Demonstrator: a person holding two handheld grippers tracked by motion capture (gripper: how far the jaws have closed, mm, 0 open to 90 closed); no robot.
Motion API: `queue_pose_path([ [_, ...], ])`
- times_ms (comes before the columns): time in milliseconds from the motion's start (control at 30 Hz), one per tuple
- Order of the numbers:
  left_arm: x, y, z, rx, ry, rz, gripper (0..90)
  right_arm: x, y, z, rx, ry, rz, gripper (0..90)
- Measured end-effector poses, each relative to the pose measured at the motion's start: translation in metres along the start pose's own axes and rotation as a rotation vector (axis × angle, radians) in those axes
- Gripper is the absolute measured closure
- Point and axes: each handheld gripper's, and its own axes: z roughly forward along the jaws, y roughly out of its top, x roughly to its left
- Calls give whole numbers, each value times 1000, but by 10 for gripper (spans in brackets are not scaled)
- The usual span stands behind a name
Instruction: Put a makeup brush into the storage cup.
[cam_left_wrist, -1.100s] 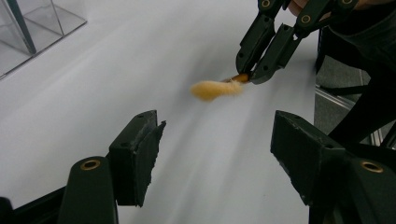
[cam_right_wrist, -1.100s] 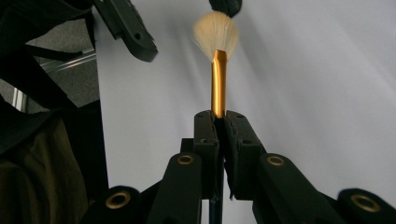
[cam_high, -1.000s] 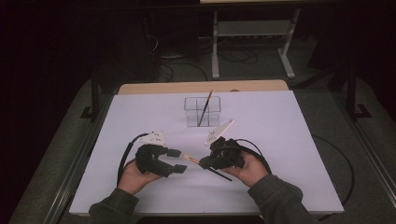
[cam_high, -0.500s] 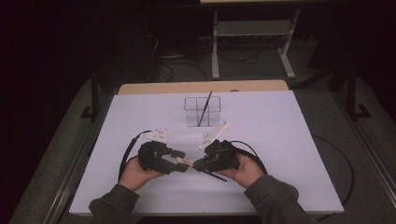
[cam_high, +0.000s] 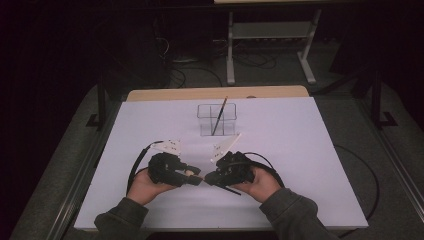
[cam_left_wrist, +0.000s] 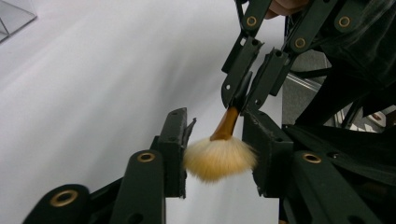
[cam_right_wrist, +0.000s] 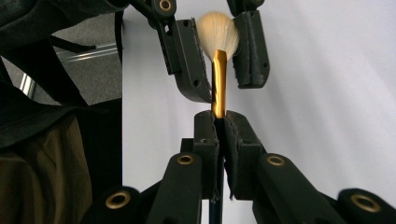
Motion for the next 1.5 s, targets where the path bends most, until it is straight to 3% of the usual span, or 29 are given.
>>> queue_pose_path([
  [933, 1, -1, -2, -6, -34, -2, 740, 6, 2, 3, 20, -33, -50, 830],
  [1167, 1, 0, -5, -17, -71, -1, 784, 8, 4, 2, 19, -44, -72, 830],
  [1300, 0, 2, -9, -18, -91, 18, 807, 11, 6, 1, 16, -46, -95, 831],
  [1500, -5, 11, -13, 15, -66, 49, 816, 12, 10, -1, 5, -43, -104, 809],
])
